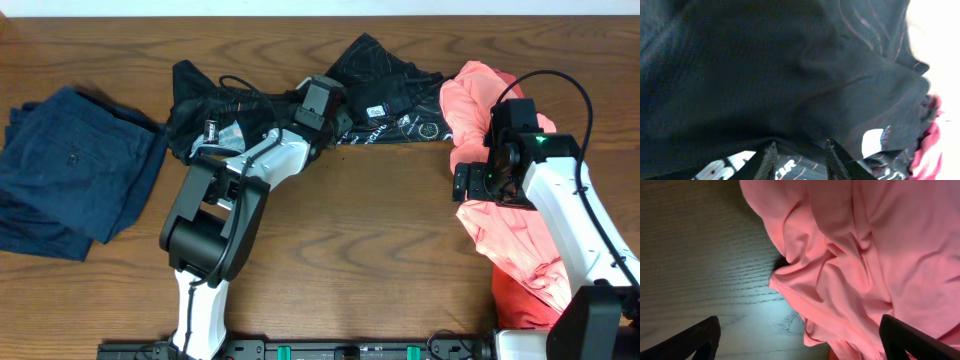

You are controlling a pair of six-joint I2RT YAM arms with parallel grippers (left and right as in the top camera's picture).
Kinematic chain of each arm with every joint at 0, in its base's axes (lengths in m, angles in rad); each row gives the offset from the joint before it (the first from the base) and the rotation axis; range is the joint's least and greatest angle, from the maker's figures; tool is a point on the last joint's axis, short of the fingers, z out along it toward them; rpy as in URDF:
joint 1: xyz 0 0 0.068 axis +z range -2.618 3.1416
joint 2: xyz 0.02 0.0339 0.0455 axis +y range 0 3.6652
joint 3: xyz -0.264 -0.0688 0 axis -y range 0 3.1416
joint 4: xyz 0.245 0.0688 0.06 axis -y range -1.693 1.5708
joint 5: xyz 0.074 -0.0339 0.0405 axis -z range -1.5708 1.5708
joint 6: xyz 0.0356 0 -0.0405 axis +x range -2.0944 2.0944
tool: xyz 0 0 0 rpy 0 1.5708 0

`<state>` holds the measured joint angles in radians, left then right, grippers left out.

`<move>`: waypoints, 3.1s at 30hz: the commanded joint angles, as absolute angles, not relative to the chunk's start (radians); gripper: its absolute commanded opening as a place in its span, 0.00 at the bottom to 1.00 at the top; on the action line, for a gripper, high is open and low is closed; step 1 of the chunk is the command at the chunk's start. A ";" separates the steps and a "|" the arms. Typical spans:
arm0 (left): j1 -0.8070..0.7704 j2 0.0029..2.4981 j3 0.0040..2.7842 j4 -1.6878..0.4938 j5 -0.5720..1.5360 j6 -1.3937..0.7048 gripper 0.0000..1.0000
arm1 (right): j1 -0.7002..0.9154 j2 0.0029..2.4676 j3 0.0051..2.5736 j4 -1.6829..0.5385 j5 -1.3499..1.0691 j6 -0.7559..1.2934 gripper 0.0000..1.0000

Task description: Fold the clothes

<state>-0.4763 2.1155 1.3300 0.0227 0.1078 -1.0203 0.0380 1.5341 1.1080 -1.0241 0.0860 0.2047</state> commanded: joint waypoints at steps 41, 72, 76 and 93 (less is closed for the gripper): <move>-0.309 1.633 1.264 -1.344 -0.125 -0.574 0.06 | 0.016 1.597 1.113 -0.914 -0.018 0.147 0.54; -0.441 1.612 0.795 -0.397 0.332 -0.799 0.62 | -0.022 1.903 1.113 -0.401 0.042 0.036 0.72; -0.451 1.667 0.795 -0.356 0.278 -0.837 0.62 | -0.085 1.903 1.113 -0.409 0.042 0.036 0.74; -0.231 1.661 0.804 -0.283 0.276 -0.700 0.06 | -0.542 1.902 1.135 -0.535 0.179 0.233 0.82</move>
